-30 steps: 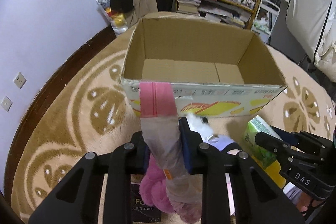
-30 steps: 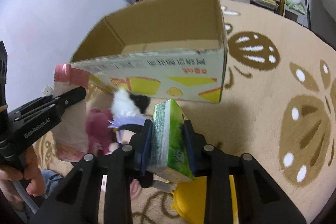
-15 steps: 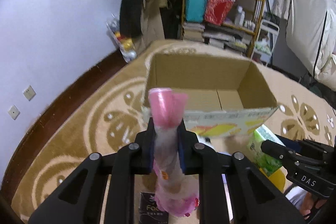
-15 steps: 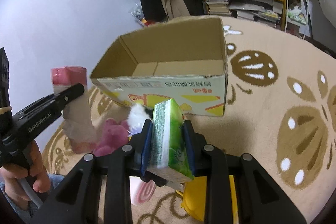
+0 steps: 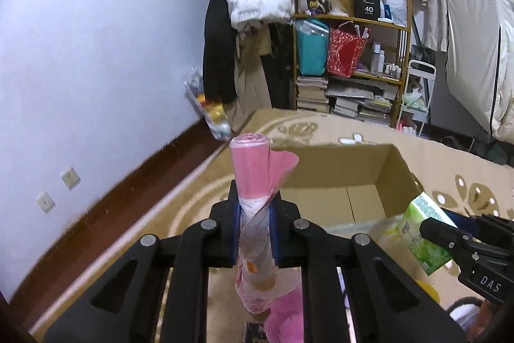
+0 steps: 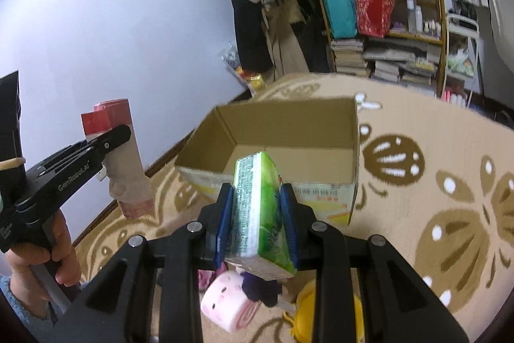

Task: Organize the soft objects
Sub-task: 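Carry the roll and tissue pack over the box and release both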

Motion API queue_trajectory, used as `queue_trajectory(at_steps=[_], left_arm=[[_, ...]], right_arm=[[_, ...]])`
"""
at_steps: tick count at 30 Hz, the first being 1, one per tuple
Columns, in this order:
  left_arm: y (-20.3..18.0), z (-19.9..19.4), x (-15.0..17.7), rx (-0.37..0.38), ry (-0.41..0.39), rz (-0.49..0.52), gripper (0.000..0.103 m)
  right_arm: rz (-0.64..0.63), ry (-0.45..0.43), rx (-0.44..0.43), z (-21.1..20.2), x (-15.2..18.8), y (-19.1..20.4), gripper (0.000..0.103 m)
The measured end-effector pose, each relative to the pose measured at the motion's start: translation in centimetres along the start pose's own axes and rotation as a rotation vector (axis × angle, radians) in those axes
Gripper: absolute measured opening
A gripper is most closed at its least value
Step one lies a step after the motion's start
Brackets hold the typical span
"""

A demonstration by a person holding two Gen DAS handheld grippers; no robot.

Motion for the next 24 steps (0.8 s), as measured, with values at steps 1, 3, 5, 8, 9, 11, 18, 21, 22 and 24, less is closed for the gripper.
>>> queue_trajectory(at_steps=[1,3,5,8,9,11,18,21,22,24], left_arm=[[-0.1,0.0,-0.4,0.001,-0.005,0.003,0.013],[-0.4,0.4,-1.2,0.000,-0.014,0.016,0.013],[-0.7,0.8,-1.7,-0.005,-0.021,0.033,0.013],[-1.1,1.8,-2.4,-0.022,-0.030,0.047,0.013],[-1.1,2.1,-2.5,-0.018,-0.030,0.046,0.013],[-1.5,2.8,-3.0,-0.007,-0.032,0.047,0.013],[-2.5,4.7,-4.6,0.044,-0.065,0.050,0.014],[-2.7,5.7,-5.2,0.059,-0.067,0.032,0.014],[-2.6,6.0,-5.3,0.066,-0.066,0.019,0.014],[-2.7,6.6,-5.4,0.089,-0.061,-0.001,0.014]], right_arm=[[-0.010,-0.007,0.004,0.1,-0.3,0.1,0.031],[-0.017,-0.021,0.005,0.2,-1.1,0.1,0.031],[-0.014,-0.035,-0.001,0.4,-1.9,0.0,0.031],[-0.034,-0.051,0.011,0.8,-3.1,-0.1,0.031],[-0.043,-0.055,0.013,1.0,-3.5,-0.1,0.031],[-0.052,-0.063,0.016,1.2,-4.1,-0.2,0.031],[-0.063,-0.085,0.019,2.5,-5.7,-1.1,0.031],[-0.061,-0.088,0.021,3.3,-6.1,-1.6,0.031],[-0.056,-0.085,0.023,3.7,-6.2,-1.9,0.031],[-0.045,-0.080,0.027,4.3,-6.2,-2.4,0.031]])
Point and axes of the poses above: each gripper's, at about its wrist camera, not at the fingertips, and z roughly the way its jaws point, y to its left, x to its underside, the point moved 7 cm from there along z, roughly the way its jaws point, and after that the axes turned 1 degree about -z, right-handed, at the moved point
